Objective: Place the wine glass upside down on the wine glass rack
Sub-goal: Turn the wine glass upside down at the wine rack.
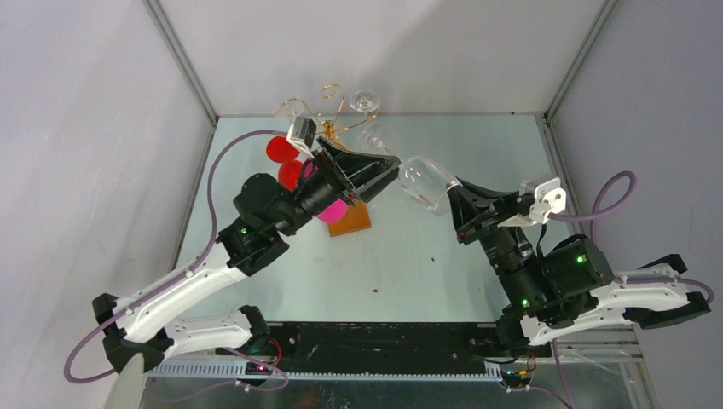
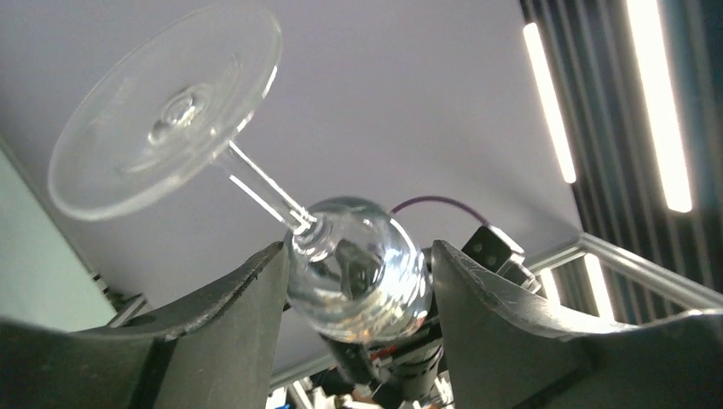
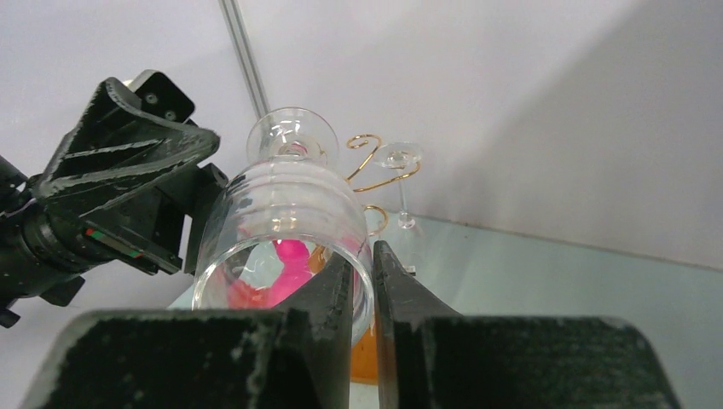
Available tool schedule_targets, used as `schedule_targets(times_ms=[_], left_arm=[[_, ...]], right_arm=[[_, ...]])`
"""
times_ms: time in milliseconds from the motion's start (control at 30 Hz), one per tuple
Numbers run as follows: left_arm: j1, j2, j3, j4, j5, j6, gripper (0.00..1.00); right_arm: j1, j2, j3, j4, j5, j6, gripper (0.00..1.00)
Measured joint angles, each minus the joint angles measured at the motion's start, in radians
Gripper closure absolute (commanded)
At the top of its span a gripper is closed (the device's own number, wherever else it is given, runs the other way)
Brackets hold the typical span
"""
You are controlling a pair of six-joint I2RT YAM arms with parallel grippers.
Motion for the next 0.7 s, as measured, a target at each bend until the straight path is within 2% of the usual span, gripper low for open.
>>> schedule_targets(times_ms=[433, 700], left_arm=[[-0.027, 0.092, 0.000, 0.201, -0.104, -0.122, 0.45], [-0.048, 0.111, 0.000, 0.250, -0.153, -0.141, 0.50]], right_arm=[[0.000, -0.002, -0.001, 0.073, -0.050, -0.040, 1.00], [0.002, -0.006, -0.001, 0.076, -0.077, -0.037, 1.00]])
